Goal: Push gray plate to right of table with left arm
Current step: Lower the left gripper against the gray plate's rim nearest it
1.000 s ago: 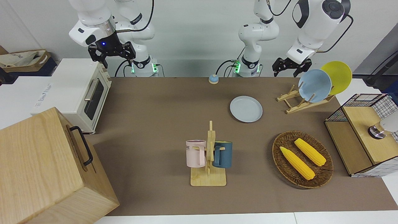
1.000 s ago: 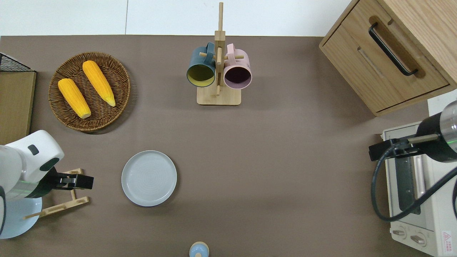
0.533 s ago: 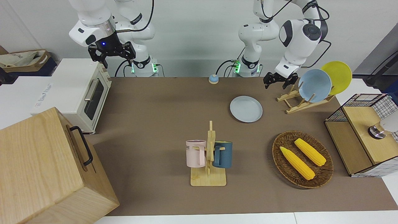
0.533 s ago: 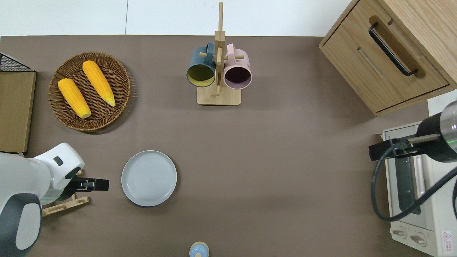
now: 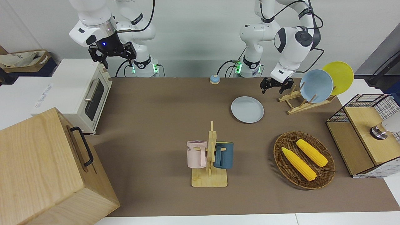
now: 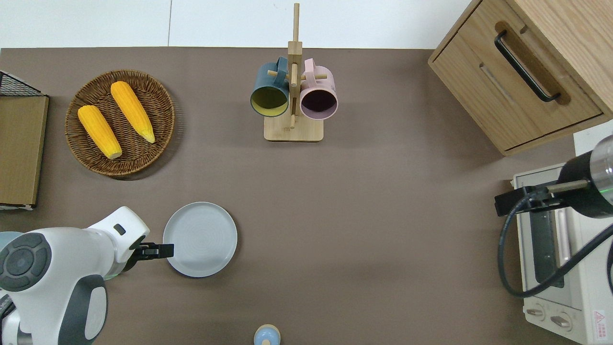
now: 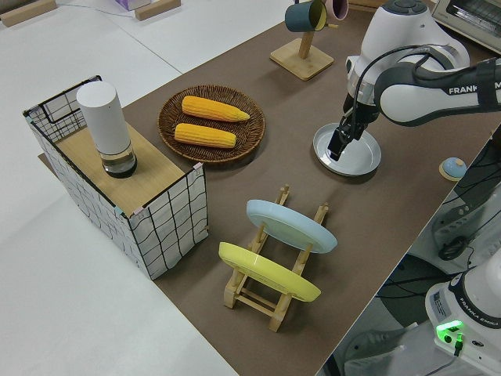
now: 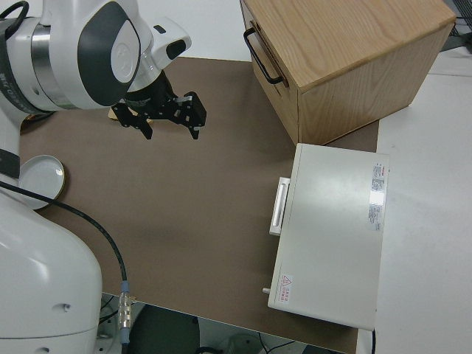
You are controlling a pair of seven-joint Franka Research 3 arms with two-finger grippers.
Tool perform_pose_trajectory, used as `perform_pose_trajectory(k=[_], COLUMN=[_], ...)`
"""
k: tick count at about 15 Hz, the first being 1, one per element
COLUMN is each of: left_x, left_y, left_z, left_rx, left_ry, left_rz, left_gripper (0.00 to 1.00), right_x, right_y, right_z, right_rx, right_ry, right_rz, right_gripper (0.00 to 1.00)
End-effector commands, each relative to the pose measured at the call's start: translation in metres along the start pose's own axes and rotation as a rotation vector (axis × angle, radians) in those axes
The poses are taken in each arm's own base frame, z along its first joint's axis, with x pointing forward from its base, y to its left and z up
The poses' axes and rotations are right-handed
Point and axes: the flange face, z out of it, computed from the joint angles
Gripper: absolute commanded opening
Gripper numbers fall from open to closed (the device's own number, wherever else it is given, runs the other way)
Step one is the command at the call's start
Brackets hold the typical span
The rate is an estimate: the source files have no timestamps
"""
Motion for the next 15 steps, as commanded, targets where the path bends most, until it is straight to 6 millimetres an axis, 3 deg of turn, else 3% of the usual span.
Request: perform_pose_trajectory(k=[1, 2, 7, 15], left_x=[-0.01, -0.011, -0.012, -0.012], left_y=[0.002, 0.004, 0.007, 0.008], left_z=[0.034, 0.048, 0.075, 0.09], left_rx=[-0.007, -0.007, -0.01, -0.012], left_ry=[0.02, 0.026, 0.006, -0.008], left_rz=[-0.007, -0.007, -0.001, 0.0], left_gripper=[1.0, 1.0, 1.0, 0.99], right_x=[-0.003, -0.003, -0.003, -0.003], right_y=[0.001, 0.001, 0.001, 0.001], right_z=[-0.004, -0.004, -0.004, -0.004], right_rx=[0.004, 0.004, 0.004, 0.004], right_ry=[-0.004, -0.004, -0.004, -0.004], right_rz=[0.015, 0.015, 0.016, 0.015], right_gripper=[0.983, 0.983, 0.983, 0.983])
